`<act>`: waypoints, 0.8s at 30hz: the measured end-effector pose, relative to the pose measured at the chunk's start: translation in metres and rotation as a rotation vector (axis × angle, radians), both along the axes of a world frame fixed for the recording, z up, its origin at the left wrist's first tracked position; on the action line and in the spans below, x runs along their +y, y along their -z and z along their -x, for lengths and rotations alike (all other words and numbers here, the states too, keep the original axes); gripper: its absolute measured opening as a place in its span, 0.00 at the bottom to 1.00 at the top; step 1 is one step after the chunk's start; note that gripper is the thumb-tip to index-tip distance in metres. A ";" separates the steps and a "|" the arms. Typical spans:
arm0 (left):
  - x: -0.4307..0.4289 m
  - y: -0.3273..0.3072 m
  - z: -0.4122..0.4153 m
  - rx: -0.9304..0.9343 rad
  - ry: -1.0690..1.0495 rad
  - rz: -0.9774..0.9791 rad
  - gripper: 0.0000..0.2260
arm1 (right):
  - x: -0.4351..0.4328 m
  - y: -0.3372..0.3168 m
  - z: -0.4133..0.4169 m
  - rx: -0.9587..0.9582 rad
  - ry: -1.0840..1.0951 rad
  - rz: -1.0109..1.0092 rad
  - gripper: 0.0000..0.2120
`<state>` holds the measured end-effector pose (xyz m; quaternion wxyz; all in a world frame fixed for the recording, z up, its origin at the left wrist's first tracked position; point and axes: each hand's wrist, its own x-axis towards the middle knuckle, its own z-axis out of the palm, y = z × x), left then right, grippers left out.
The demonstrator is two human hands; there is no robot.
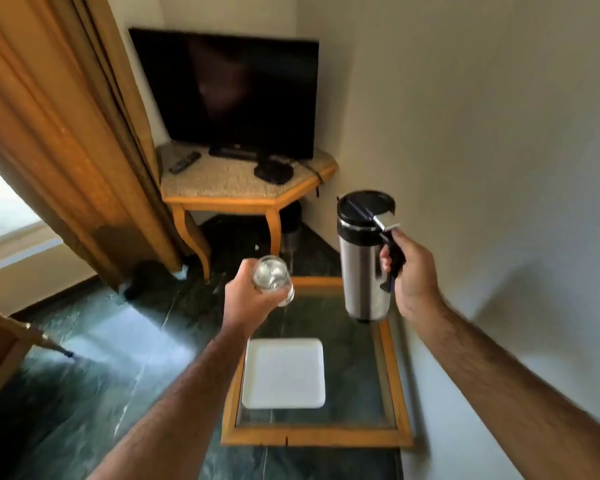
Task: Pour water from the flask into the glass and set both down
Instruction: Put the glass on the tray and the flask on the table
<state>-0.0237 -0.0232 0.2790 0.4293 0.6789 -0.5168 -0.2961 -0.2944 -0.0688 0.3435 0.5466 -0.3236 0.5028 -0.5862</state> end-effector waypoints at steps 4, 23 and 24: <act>0.005 0.045 0.008 -0.010 -0.019 -0.063 0.26 | 0.009 0.054 0.010 -0.016 0.066 -0.035 0.18; 0.011 0.293 0.017 -0.143 0.017 -0.273 0.29 | 0.039 0.303 0.021 -0.202 0.270 -0.165 0.16; 0.011 0.306 0.016 -0.148 0.026 -0.285 0.29 | 0.040 0.314 0.020 -0.202 0.280 -0.171 0.14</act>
